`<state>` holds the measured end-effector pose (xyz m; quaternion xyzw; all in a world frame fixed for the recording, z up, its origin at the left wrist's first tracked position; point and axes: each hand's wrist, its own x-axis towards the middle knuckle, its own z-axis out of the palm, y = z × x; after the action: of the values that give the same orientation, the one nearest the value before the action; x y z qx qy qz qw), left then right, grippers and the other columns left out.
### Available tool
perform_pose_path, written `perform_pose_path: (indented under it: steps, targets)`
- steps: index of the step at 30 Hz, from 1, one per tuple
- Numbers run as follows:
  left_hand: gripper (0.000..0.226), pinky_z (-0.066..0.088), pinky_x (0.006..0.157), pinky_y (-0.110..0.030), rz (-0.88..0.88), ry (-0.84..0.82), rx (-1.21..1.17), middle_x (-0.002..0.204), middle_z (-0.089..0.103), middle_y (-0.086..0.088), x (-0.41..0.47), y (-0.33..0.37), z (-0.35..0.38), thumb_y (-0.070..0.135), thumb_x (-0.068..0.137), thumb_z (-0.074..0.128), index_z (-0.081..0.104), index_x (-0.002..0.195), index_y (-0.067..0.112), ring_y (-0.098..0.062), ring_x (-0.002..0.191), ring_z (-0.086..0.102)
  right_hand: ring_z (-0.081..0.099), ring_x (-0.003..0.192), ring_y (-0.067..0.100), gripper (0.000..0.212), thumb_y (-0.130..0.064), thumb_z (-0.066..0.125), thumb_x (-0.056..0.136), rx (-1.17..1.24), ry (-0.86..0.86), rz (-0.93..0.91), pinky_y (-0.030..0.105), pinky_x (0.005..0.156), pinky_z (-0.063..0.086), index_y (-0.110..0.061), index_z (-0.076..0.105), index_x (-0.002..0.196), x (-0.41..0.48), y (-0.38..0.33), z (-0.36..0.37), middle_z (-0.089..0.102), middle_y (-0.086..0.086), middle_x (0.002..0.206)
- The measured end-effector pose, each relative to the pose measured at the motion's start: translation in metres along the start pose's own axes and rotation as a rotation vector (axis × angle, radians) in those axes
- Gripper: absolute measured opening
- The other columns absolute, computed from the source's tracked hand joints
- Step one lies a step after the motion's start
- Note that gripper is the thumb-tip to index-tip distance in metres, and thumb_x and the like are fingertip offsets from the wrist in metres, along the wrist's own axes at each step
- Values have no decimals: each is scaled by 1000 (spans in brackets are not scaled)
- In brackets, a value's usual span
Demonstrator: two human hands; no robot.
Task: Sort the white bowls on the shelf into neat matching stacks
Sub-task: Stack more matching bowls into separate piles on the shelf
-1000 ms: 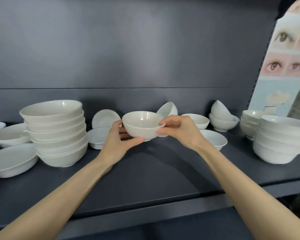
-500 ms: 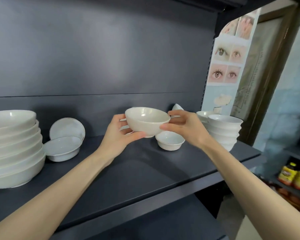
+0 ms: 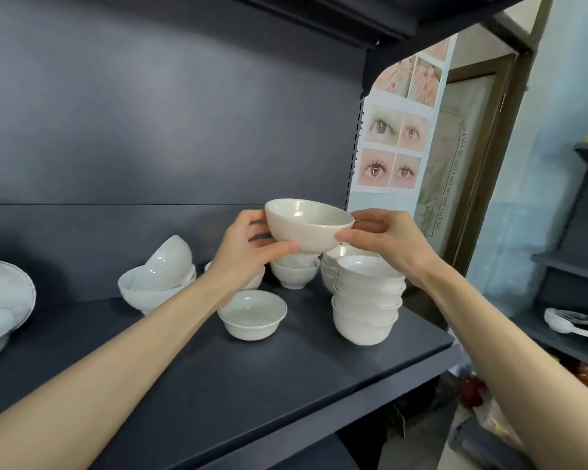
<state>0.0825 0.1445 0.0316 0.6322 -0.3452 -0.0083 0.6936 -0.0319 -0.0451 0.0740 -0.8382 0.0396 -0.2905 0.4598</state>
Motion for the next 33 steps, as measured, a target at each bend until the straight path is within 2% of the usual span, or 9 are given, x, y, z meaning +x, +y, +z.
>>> perform_pose_path:
  steps: [2, 7, 12, 14, 18, 22, 26, 30, 33]
  targets:
    - [57, 52, 72, -12, 6, 13, -11, 113, 66, -2, 14, -4, 21, 5, 75, 77, 49, 124, 8, 2, 84, 68, 67, 75, -9, 33, -22, 79, 75, -9, -13, -5, 5, 61, 47, -25, 60, 101, 13, 12, -21, 70, -15, 89]
    - [55, 53, 79, -19, 2, 52, -1, 102, 70, 4, 48, -19, 61, 7, 73, 79, 52, 120, 8, -3, 86, 69, 69, 92, 4, 26, -25, 81, 73, -7, -71, -13, 21, 88, 51, -33, 63, 90, 49, 46, -61, 72, -11, 94]
    - [50, 54, 82, -24, -16, 72, 41, 101, 72, 1, 76, -30, 86, 9, 73, 80, 55, 115, 11, -10, 89, 71, 69, 94, 11, 31, -22, 80, 73, 43, -81, 7, 28, 93, 51, -24, 64, 100, 80, 79, -82, 73, -6, 97]
    - [49, 55, 77, -21, -28, 71, 67, 102, 72, -1, 87, -33, 91, 9, 74, 80, 55, 115, 10, -11, 90, 71, 69, 96, 11, 38, -23, 80, 73, 49, -78, 10, 25, 91, 52, -21, 63, 107, 90, 89, -87, 72, -5, 100]
    - [48, 55, 68, -17, -32, 54, 104, 102, 71, -4, 108, -38, 97, 8, 74, 79, 54, 116, 8, -11, 84, 71, 69, 94, 7, 45, -26, 79, 75, 61, -79, 2, 12, 77, 53, -17, 63, 116, 105, 103, -91, 71, -5, 102]
    - [50, 56, 69, -19, -51, 20, 138, 103, 71, -5, 126, -46, 105, 9, 75, 79, 55, 118, 9, -15, 88, 71, 68, 96, 6, 56, -28, 81, 72, 63, -66, 11, 20, 88, 52, -14, 60, 122, 120, 122, -99, 71, -3, 106]
    - [45, 56, 69, -18, -93, -27, 187, 102, 72, -4, 140, -51, 117, 11, 76, 78, 59, 116, 12, -13, 87, 71, 67, 97, 5, 54, -25, 80, 73, 71, -112, 8, 22, 93, 50, -14, 62, 122, 138, 139, -113, 72, -4, 104]
    - [35, 58, 81, -25, -126, -15, 283, 96, 74, -4, 147, -58, 120, 15, 75, 78, 65, 108, 14, -13, 90, 70, 68, 91, -2, 45, -24, 79, 75, 78, -220, -20, 15, 88, 48, -17, 65, 117, 160, 161, -118, 75, -9, 94]
    - [40, 55, 91, -34, -193, -21, 368, 97, 75, -3, 148, -58, 121, 21, 71, 83, 68, 107, 13, -14, 97, 69, 68, 87, -4, 36, -20, 78, 76, 109, -319, -43, 7, 79, 48, -19, 68, 111, 175, 175, -119, 75, -12, 89]
